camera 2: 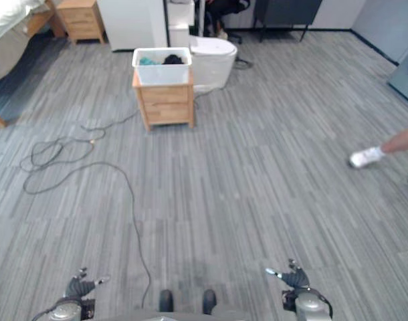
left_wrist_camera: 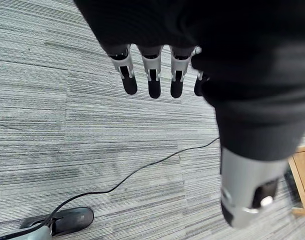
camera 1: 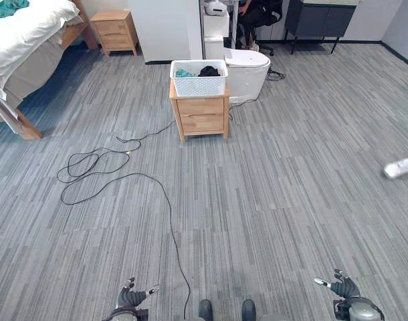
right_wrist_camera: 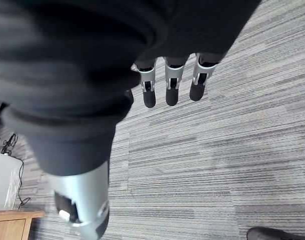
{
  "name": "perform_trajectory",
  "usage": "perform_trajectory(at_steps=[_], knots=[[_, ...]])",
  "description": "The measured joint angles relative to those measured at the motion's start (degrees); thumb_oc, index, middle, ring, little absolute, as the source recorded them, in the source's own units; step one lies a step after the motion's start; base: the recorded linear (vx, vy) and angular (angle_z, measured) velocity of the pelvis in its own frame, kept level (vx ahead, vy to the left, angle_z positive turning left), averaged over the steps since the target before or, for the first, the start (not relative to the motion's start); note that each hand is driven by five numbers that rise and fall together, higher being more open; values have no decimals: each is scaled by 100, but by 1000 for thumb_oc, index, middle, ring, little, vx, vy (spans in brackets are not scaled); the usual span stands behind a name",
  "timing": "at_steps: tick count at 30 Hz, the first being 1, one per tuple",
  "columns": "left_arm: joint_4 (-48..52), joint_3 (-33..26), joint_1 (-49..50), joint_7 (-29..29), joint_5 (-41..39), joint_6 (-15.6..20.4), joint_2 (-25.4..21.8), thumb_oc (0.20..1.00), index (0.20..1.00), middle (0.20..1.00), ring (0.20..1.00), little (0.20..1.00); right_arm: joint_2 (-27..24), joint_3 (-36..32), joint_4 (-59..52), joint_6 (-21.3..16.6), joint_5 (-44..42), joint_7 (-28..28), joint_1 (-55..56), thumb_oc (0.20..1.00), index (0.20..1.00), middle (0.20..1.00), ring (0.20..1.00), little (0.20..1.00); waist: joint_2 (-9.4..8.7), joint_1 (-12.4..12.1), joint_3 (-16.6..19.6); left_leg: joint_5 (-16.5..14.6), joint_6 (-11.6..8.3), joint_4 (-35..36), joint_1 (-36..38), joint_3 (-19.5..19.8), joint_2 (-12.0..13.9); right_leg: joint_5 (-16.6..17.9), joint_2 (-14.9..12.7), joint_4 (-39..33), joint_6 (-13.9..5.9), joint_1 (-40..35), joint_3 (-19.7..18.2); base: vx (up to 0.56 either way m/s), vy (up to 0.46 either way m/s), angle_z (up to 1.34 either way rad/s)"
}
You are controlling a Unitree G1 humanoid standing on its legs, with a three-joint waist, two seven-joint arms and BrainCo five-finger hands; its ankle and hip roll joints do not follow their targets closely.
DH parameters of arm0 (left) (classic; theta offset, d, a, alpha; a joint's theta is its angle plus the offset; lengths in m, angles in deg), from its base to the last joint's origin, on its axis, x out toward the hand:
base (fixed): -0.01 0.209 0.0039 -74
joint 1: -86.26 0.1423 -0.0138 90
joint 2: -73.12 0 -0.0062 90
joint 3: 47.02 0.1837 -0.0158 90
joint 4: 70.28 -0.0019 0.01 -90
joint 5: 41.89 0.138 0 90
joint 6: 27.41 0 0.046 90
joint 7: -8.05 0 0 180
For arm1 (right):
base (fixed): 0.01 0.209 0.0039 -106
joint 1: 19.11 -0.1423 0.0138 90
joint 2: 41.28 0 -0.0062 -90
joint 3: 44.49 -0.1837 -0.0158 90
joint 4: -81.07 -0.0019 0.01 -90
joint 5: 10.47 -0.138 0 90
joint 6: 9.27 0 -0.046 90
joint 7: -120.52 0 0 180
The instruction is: Grab the laundry basket,head to the washer,open it,put in the laundry and shut it.
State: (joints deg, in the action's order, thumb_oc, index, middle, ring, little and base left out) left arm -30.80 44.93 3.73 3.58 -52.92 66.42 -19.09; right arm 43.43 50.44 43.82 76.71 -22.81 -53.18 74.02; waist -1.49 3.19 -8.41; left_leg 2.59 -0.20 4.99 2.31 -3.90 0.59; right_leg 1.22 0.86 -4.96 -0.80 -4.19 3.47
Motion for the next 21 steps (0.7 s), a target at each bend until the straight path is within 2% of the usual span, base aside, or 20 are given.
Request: perform_trajectory(at_steps=[14,21], knots=[[2,-3,4,-26,-6,-8,0,1000,1000,1000,1000,1000,3,2,0,7,-5,10,27,1000,1000,1000,1000,1000,-55,-18,59,-30,-23,0,-20,-2,-2,-4,-6,1,5,14,20,24,20,0],[81,-31,-38,-58,-32,-10,-5,1000,1000,1000,1000,1000,30,15,-4,12,-5,100,-55,1000,1000,1000,1000,1000,-182,-38,46,-29,89,-37,-250,-97,-85,67,-63,46,-18,336,-85,-1,128,-8]])
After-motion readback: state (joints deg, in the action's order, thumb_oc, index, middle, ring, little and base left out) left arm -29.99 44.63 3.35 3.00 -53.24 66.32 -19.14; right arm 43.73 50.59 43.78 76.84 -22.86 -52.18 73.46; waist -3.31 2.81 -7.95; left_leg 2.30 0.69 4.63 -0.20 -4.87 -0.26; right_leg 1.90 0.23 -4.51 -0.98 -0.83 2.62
